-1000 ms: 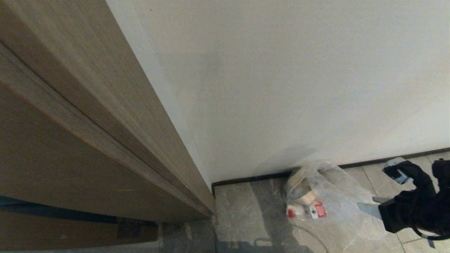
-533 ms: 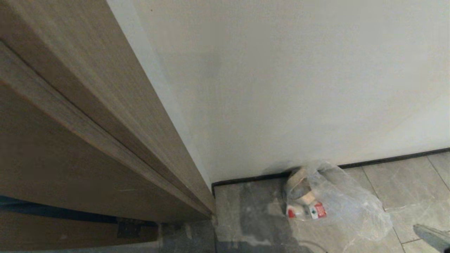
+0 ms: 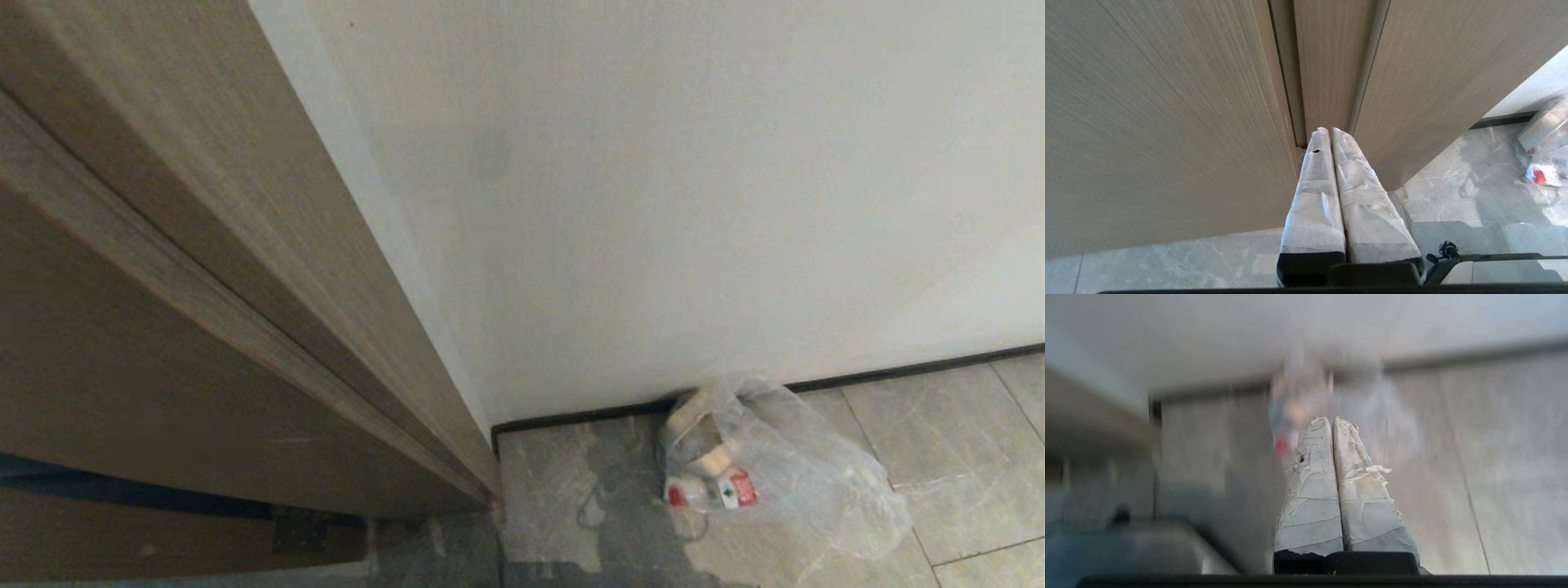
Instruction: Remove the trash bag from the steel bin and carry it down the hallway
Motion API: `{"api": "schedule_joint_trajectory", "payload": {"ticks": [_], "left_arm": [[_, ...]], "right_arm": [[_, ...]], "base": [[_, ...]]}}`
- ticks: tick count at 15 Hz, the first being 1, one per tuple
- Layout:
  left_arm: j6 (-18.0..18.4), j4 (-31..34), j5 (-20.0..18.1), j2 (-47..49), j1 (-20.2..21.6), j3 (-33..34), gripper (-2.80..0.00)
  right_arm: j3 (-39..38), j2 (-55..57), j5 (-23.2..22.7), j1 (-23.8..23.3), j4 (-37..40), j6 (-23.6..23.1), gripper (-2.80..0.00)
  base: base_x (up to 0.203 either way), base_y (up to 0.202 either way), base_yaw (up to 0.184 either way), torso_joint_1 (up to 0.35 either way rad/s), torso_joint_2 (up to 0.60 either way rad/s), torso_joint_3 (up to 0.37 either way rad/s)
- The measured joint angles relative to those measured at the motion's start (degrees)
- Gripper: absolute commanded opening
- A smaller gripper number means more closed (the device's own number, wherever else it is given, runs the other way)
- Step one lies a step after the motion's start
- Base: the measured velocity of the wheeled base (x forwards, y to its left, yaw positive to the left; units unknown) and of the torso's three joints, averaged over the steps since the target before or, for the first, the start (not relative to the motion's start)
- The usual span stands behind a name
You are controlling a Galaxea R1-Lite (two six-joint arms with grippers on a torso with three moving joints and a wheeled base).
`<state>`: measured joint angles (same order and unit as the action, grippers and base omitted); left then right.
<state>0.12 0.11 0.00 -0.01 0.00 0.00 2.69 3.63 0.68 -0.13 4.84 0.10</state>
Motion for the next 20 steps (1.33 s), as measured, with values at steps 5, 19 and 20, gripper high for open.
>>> {"api": "schedule_joint_trajectory", "payload": {"ticks": [5, 19, 20], "left_arm": [[0.00, 0.00, 0.00, -0.01, 0.00, 0.00, -2.80], [0.01, 0.04, -0.02, 0.00, 0.00, 0.00, -2.80], [0.11, 0.00, -0.02, -0.02, 0.00, 0.00, -2.80]], "right_arm": [[-2.57, -3.32, -0.38, 0.13, -4.97, -1.30, -2.80], [-2.69, -3.68, -0.08, 0.13, -5.14, -0.61, -2.80], [-2.69, -3.68, -0.05, 0.13, -5.15, -0.61, -2.80]], "base": [[0.000, 0.000, 0.000, 0.000, 0.00, 0.000], [0.000, 0.000, 0.000, 0.000, 0.00, 0.000], [0.000, 0.000, 0.000, 0.000, 0.00, 0.000]]}}
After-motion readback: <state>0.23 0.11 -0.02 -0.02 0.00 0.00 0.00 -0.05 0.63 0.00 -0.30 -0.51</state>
